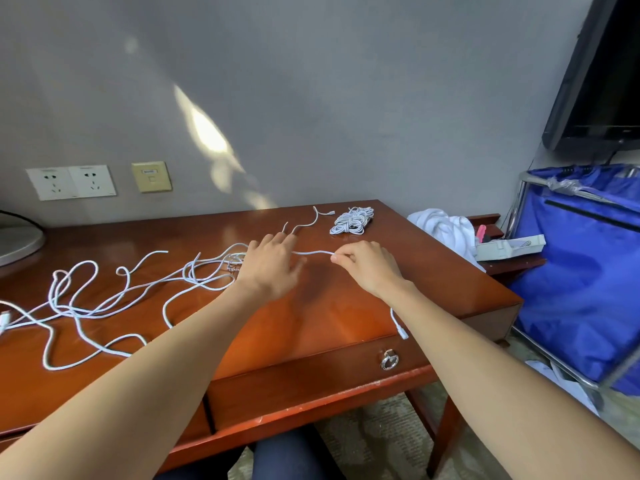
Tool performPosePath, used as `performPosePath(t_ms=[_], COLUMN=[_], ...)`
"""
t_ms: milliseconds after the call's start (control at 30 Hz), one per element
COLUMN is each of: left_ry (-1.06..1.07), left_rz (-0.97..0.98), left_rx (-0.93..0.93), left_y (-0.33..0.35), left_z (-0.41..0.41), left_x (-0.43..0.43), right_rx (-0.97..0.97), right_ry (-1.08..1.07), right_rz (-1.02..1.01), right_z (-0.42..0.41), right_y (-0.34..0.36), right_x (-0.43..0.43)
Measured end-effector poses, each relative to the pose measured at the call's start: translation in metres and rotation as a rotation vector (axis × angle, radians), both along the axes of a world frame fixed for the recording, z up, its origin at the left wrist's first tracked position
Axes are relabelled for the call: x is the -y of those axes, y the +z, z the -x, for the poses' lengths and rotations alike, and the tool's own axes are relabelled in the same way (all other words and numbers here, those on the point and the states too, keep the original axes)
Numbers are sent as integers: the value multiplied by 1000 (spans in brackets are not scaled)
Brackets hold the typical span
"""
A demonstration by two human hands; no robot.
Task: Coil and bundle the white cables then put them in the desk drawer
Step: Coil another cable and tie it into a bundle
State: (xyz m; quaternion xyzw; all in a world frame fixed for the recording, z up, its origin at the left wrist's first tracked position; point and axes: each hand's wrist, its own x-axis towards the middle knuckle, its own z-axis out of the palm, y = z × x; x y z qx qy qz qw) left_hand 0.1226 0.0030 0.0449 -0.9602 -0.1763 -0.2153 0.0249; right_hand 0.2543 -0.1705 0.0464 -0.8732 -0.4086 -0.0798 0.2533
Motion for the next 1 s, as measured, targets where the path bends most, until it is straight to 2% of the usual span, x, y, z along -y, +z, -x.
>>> performPosePath(t_ms=[100, 267, 533, 633, 767, 900, 1000], left_ry=[-61, 21, 207, 225, 159, 85, 76], left_rz=[-64, -113, -89, -29, 25, 29, 0], left_rx=[-4, 24, 61, 57, 77, 29, 32], left_y=[0, 9, 9, -1, -14, -15, -13], left_z=[9, 25, 41, 37, 31, 27, 27], left_x=[-5, -23, -51, -57, -63, -64, -63], right_rx=[-8, -86, -246, -205, -118, -258, -314], right_ry=[24, 133, 252, 229, 196, 224, 250], right_rz=[-40, -144, 40, 102, 168, 39, 90], right_z=[6, 16, 23, 22, 16, 16, 20], right_y=[3, 7, -10, -14, -12, -1, 0], right_x=[-14, -38, -36, -35, -36, -32, -32])
